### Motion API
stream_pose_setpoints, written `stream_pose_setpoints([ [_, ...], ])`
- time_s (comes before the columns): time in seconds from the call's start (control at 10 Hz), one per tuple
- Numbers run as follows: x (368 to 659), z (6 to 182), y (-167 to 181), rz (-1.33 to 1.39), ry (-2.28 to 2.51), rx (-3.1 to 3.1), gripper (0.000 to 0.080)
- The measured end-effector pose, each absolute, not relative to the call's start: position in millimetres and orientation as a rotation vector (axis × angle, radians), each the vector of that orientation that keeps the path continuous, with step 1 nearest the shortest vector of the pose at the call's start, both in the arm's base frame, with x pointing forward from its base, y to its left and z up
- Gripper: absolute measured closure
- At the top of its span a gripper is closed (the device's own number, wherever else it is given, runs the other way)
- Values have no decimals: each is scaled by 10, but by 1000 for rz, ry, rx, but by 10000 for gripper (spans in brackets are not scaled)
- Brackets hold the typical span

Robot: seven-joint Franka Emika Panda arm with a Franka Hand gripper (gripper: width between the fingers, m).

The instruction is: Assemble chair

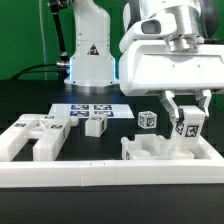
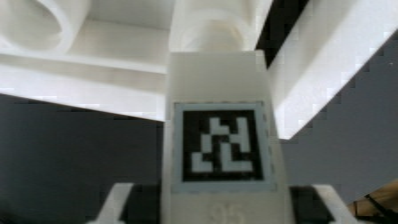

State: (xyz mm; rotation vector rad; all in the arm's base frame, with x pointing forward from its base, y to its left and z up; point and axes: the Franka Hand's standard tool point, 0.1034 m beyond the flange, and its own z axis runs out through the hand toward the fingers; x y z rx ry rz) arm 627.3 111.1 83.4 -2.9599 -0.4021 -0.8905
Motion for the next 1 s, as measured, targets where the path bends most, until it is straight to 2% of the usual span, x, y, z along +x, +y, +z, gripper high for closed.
stream_pose_setpoints([
  [0.3, 6284, 832, 1099, -920, -398, -2954, 509],
  [0.5, 6285, 832, 1099, -920, -398, -2954, 481],
  [0.6, 6284, 831, 1099, -920, -398, -2954, 305],
  [0.7, 6285, 831, 1099, -920, -398, -2954, 305],
  [0.8, 6285, 831, 1098, -920, -398, -2954, 183],
  [1.0, 6293, 836, 1060, -922, -410, -2959, 160],
])
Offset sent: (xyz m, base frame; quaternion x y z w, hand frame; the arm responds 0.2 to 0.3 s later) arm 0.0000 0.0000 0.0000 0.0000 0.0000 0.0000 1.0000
